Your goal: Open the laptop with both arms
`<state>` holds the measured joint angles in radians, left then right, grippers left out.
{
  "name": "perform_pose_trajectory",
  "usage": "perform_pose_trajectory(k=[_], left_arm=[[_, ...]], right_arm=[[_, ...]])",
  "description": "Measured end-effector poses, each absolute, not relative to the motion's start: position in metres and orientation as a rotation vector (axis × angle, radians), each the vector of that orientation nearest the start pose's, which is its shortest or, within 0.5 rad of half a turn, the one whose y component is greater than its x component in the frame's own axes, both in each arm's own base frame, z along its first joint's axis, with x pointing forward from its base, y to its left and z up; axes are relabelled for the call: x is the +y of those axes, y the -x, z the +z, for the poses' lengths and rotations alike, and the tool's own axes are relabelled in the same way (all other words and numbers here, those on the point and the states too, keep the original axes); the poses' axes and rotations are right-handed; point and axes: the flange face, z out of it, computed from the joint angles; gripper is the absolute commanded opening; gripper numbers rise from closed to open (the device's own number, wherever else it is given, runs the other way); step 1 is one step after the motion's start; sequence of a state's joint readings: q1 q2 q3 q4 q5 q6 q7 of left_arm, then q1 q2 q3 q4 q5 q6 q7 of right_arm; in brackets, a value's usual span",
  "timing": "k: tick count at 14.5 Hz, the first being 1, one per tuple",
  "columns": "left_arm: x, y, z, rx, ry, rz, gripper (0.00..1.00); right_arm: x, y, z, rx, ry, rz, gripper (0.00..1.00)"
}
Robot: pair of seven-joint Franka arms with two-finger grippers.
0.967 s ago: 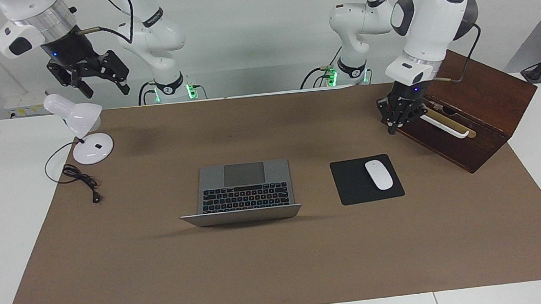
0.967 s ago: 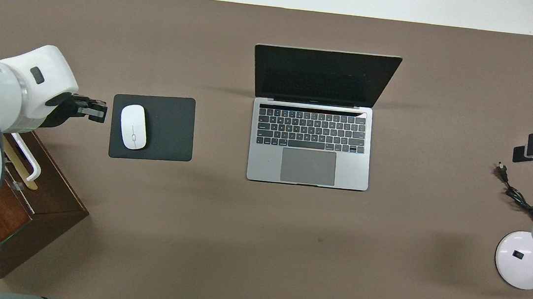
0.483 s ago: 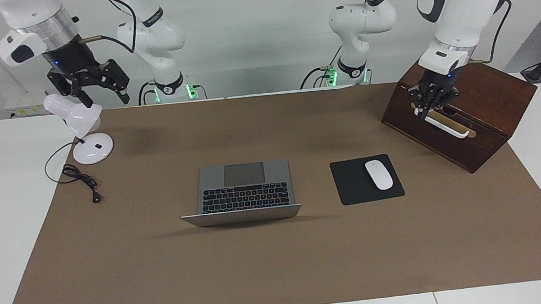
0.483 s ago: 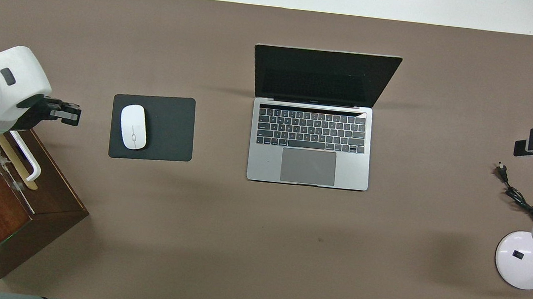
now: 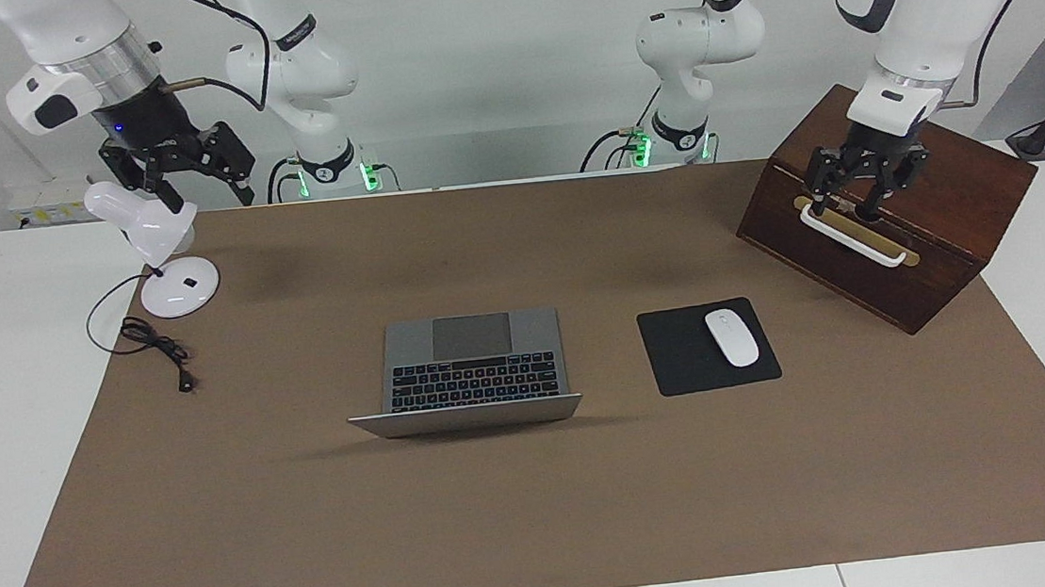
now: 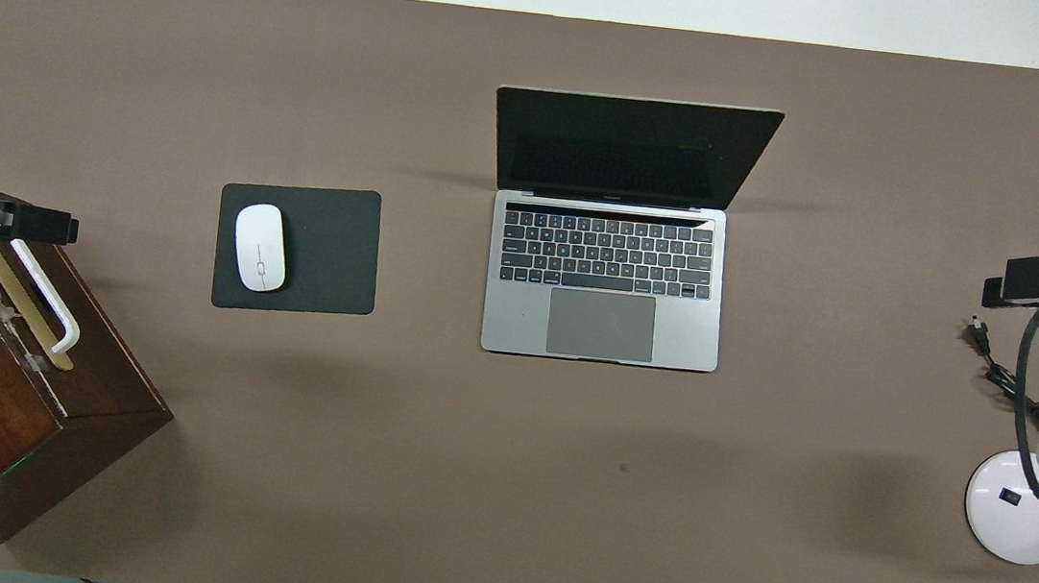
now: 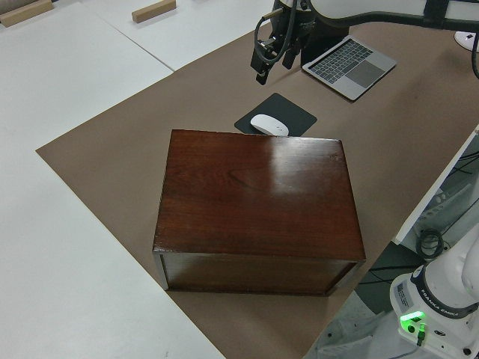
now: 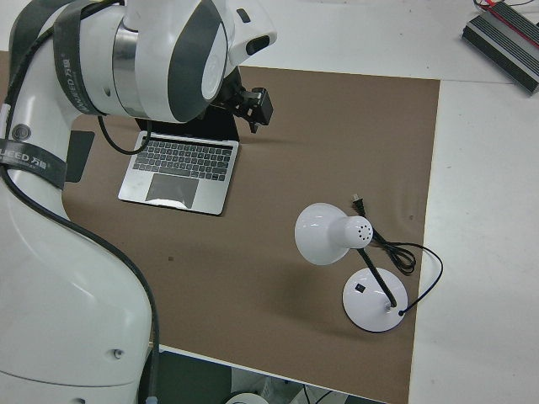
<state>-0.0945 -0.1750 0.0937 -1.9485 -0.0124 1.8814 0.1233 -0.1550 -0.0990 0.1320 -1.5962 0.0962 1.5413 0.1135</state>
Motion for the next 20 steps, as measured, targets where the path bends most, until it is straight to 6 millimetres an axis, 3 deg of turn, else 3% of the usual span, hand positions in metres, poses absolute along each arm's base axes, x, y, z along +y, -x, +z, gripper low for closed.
perform_pose_trajectory(k=[3,14,20], left_arm=[[0.002,-0.516,0.573,0.193,3.156,-0.139,1.00],[0.002,-0.510,0.648,0.169,3.161,0.015,1.00],[0.001,-0.521,0.641,0.164,3.159,0.038,1.00]], right_arm=[[-0.001,-0.521,0.661,0.206,3.085,-0.056,1.00],[-0.006,-0.514,0.652,0.203,3.141,-0.030,1.00],[-0.014,-0.512,0.649,0.189,3.143,-0.019,1.00]])
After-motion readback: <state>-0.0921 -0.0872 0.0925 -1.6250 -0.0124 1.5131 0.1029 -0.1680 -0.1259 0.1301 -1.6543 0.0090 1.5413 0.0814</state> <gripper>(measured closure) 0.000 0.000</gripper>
